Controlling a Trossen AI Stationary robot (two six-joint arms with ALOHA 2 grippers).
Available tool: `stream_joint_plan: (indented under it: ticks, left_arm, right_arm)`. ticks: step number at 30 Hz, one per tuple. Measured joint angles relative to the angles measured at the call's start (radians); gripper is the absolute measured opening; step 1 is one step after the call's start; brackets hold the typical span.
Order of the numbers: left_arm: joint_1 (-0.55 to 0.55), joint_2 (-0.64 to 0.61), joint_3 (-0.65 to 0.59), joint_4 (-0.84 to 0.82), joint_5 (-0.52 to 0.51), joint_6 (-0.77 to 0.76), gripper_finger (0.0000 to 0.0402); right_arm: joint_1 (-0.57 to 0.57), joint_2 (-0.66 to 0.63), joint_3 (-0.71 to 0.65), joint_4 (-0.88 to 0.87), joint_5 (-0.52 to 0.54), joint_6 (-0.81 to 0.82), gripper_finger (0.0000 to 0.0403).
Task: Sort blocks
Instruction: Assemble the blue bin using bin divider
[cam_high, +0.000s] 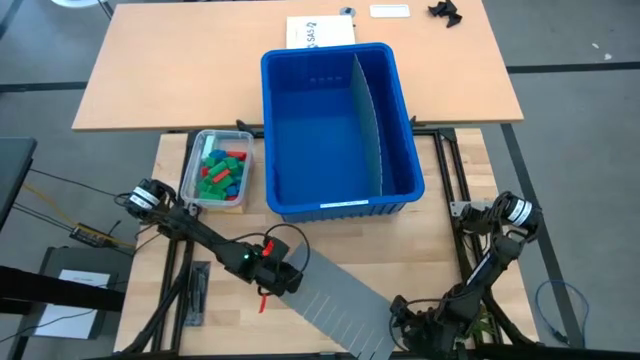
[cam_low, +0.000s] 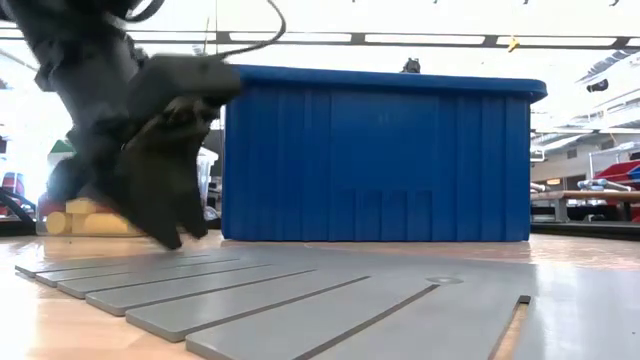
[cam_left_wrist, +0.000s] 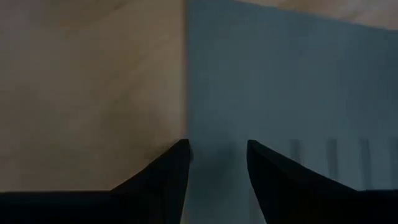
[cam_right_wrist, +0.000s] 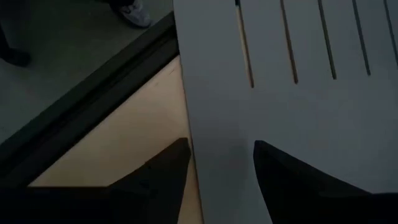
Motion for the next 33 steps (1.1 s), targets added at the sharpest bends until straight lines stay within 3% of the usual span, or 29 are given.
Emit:
stream_joint_plan:
  ticks: [10,16,25,33]
  left_arm:
    - [0.003,-0.004,-0.073,0.069,-0.059,0.008,0.0172]
    - [0.017,0.038,-0.078,0.197,0.010,0.057,0.0172]
    - [0.015,0.068,-0.085,0.356,0.028,0.029,0.0168]
    - [0.013,0.070,-0.085,0.371,0.009,0.027,0.0167]
  right_arm:
    - [-0.001,-0.001,-0.009,0.004,-0.016,0.021,0.0184]
    - [-0.017,0.010,-0.011,0.013,-0.035,0.018,0.0181]
    - [-0.024,0.011,-0.032,0.049,-0.070,0.027,0.0177]
    - [-0.018,0.012,-0.032,0.048,-0.039,0.029,0.0169]
